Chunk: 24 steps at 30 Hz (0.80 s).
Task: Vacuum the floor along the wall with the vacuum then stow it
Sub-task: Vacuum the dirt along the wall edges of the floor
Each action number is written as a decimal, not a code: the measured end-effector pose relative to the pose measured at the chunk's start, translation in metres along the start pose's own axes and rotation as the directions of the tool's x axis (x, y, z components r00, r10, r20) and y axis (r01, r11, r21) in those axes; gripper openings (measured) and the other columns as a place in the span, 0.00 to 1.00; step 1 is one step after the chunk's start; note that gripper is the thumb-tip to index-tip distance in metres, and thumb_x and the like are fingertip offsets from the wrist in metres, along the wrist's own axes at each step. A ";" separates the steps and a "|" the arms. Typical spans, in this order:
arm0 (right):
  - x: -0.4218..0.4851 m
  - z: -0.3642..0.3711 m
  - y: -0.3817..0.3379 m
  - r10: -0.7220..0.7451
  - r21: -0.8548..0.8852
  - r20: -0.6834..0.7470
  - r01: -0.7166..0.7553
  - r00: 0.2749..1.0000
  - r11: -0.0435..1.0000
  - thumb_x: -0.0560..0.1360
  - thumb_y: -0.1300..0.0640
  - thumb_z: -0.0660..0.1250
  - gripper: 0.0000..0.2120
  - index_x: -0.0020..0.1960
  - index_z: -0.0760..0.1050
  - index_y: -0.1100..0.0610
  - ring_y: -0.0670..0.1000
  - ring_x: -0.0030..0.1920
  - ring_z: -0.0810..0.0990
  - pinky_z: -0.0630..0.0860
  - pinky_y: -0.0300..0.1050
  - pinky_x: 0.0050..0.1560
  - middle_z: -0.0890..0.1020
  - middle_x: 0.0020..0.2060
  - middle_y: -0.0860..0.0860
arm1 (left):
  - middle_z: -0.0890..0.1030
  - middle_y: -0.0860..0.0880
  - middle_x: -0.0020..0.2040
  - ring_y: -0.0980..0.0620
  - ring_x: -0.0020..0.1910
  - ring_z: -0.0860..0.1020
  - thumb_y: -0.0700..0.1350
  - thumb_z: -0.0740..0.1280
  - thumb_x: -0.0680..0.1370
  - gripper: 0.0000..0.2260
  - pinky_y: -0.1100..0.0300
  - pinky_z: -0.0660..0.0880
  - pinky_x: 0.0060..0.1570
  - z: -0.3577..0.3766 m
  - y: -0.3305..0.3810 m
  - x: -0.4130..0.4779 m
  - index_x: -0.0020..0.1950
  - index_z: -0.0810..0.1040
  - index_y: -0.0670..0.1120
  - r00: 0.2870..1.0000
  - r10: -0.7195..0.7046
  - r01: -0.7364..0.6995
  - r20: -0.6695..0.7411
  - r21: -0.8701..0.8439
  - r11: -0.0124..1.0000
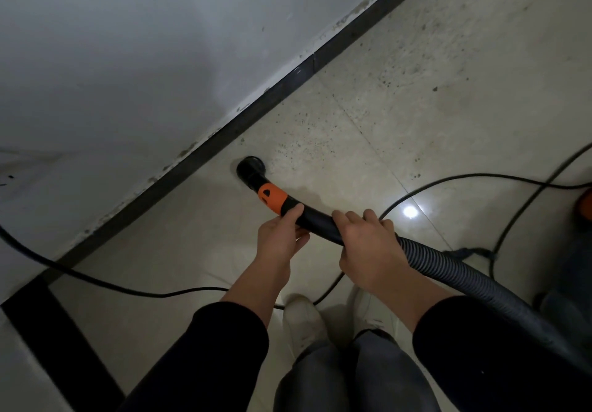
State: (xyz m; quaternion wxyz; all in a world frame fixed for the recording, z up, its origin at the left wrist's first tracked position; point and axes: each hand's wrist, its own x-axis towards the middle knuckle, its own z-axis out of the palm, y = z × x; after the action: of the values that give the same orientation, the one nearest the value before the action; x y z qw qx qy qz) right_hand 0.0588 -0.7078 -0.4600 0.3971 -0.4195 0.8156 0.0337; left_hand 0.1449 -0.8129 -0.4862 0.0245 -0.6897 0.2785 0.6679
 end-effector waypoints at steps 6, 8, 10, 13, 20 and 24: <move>-0.012 -0.002 0.016 0.037 0.005 0.003 -0.037 0.999 0.999 0.74 0.60 0.63 0.22 0.67 0.63 0.53 0.55 0.59 0.69 0.68 0.53 0.58 0.74 0.58 0.50 | 0.83 0.42 0.52 0.50 0.51 0.81 0.45 0.68 0.79 0.06 0.62 0.78 0.45 0.017 -0.006 -0.008 0.52 0.77 0.43 1.000 -0.012 0.012 0.027 0.027 1.000; -0.016 -0.004 0.022 0.048 0.011 0.003 -0.048 0.999 0.999 0.74 0.60 0.63 0.22 0.66 0.64 0.53 0.54 0.59 0.69 0.68 0.52 0.58 0.74 0.58 0.50 | 0.83 0.42 0.52 0.50 0.50 0.81 0.45 0.68 0.79 0.06 0.62 0.77 0.45 0.023 -0.007 -0.011 0.50 0.77 0.43 0.999 -0.021 0.019 0.036 0.035 0.999; -0.019 -0.005 0.027 0.060 0.013 0.000 -0.060 0.998 0.998 0.74 0.59 0.63 0.22 0.67 0.63 0.53 0.54 0.59 0.69 0.67 0.52 0.57 0.74 0.58 0.50 | 0.83 0.41 0.52 0.50 0.51 0.81 0.45 0.67 0.79 0.05 0.62 0.77 0.46 0.030 -0.008 -0.013 0.49 0.77 0.43 0.999 -0.026 0.024 0.043 0.043 0.999; -0.023 -0.008 0.035 0.079 0.016 0.005 -0.079 0.997 0.997 0.75 0.59 0.63 0.22 0.67 0.63 0.53 0.54 0.59 0.69 0.67 0.52 0.57 0.74 0.59 0.50 | 0.83 0.42 0.52 0.50 0.51 0.81 0.45 0.68 0.79 0.04 0.62 0.77 0.47 0.040 -0.010 -0.017 0.47 0.77 0.44 0.998 -0.028 0.025 0.054 0.056 0.998; -0.034 -0.015 0.058 0.117 0.010 0.017 -0.117 0.993 0.993 0.75 0.60 0.62 0.23 0.69 0.62 0.53 0.54 0.60 0.69 0.67 0.52 0.57 0.73 0.60 0.50 | 0.83 0.41 0.52 0.51 0.50 0.81 0.44 0.68 0.79 0.07 0.63 0.78 0.44 0.064 -0.016 -0.025 0.52 0.77 0.41 0.996 -0.050 0.045 0.078 0.063 0.997; -0.042 -0.019 0.073 0.141 0.012 0.028 -0.141 0.990 0.990 0.75 0.59 0.62 0.25 0.70 0.61 0.52 0.54 0.60 0.69 0.67 0.51 0.58 0.73 0.60 0.49 | 0.82 0.41 0.52 0.51 0.49 0.81 0.44 0.68 0.79 0.08 0.64 0.78 0.42 0.081 -0.020 -0.030 0.54 0.77 0.41 0.994 -0.063 0.055 0.094 0.090 0.994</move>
State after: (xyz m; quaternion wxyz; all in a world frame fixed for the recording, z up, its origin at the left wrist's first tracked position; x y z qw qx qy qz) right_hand 0.0089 -0.6400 -0.4388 0.4076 -0.3574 0.8380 0.0617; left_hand 0.0806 -0.7526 -0.4731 0.0879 -0.6628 0.2855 0.6867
